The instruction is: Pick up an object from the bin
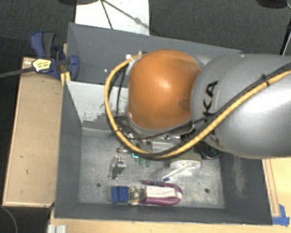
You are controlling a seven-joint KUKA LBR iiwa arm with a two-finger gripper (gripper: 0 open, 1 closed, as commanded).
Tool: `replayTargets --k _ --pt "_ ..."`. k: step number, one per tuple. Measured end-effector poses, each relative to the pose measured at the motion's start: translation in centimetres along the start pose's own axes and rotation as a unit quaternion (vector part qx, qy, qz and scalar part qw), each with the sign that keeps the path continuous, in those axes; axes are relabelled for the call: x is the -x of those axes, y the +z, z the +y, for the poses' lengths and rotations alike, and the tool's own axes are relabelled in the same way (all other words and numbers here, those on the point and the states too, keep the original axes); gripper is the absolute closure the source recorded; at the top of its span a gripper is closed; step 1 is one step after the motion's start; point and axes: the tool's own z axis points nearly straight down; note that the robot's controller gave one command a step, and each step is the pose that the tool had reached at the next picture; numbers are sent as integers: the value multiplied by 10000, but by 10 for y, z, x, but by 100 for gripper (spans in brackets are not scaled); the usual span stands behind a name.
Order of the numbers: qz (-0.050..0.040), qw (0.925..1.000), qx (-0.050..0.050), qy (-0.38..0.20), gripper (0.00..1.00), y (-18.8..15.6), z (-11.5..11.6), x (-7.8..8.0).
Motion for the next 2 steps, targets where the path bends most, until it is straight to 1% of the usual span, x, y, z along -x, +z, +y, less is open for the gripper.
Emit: replayTargets --k 1,2 --pt "7 9985 -14 543 0 91 -35 -26" --pt "-22 9998 -2 205 0 112 -78 -23"
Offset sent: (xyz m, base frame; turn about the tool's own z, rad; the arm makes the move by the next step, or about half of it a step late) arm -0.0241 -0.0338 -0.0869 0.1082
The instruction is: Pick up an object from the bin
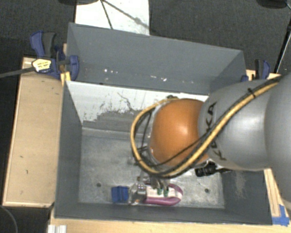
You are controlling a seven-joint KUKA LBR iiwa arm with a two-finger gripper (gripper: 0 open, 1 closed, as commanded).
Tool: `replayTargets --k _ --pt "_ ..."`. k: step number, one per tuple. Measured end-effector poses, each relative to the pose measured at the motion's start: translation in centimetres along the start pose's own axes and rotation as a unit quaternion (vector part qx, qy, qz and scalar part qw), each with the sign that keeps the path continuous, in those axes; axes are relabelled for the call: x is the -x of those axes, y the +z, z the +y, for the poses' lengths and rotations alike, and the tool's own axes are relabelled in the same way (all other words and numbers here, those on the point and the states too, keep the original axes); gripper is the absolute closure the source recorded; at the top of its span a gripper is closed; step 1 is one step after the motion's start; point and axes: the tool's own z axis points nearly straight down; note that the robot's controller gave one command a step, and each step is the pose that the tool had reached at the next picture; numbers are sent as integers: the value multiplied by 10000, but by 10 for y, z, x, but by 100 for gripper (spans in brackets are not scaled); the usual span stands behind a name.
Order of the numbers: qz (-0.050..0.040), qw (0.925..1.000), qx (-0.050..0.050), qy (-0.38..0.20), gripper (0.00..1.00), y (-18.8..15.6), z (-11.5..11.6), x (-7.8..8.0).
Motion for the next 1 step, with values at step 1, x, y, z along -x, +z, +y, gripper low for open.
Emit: replayTargets --k 1 --pt "-9 10000 9 18 100 -1 2 0"
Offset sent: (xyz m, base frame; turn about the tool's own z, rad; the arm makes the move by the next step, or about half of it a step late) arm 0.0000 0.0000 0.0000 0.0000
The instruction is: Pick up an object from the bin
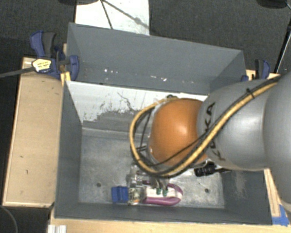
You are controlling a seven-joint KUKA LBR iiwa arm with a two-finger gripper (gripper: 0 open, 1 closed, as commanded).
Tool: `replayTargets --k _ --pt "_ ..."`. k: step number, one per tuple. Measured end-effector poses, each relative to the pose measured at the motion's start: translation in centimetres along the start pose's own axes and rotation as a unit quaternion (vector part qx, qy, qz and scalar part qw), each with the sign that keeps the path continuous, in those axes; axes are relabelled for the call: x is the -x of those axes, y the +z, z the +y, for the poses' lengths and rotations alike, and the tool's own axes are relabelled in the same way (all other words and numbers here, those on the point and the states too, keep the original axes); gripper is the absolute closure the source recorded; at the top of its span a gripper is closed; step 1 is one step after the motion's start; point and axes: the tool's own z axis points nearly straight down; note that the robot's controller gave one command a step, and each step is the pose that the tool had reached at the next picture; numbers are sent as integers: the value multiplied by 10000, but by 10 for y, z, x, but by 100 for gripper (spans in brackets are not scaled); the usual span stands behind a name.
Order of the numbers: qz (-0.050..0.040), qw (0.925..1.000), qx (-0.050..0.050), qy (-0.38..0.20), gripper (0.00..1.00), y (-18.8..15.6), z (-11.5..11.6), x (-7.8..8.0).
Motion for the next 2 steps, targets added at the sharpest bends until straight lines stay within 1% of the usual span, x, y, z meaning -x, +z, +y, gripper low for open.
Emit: replayTargets --k 1,2 --pt "1 10000 1 20 0 0 0 0" --pt "-38 9920 7 -1259 0 49 -2 3"
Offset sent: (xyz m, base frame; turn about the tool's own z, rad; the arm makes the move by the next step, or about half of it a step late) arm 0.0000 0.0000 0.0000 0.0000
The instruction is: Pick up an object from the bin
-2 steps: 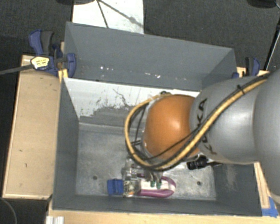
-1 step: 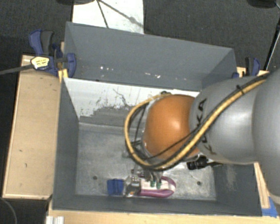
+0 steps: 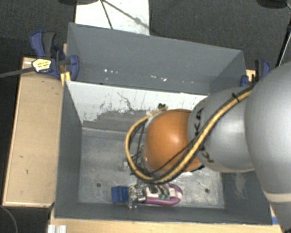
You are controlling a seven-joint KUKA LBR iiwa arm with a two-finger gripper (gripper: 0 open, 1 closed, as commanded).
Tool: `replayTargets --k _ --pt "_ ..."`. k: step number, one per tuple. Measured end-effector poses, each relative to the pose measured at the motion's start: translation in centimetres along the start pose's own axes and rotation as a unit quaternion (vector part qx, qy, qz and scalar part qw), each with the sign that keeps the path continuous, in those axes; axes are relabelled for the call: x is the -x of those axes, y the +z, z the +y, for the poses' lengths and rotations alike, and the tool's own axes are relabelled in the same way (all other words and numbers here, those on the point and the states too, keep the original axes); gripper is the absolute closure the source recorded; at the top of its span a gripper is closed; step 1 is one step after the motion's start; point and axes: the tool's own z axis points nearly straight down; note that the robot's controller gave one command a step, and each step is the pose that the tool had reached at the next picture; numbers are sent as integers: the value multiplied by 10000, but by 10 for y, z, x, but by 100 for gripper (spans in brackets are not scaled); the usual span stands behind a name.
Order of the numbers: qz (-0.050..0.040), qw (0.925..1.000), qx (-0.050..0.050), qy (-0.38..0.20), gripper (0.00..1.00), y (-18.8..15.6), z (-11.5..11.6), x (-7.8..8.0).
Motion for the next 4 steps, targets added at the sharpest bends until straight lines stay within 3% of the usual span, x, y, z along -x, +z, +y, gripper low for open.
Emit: replayTargets --k 1,2,3,4 --pt "-26 9997 -15 228 0 7 7 3" --pt "-21 9997 3 251 100 7 9 3" --pt "-40 9996 3 271 0 8 9 3" --pt "10 9999 11 166 0 -23 55 12"
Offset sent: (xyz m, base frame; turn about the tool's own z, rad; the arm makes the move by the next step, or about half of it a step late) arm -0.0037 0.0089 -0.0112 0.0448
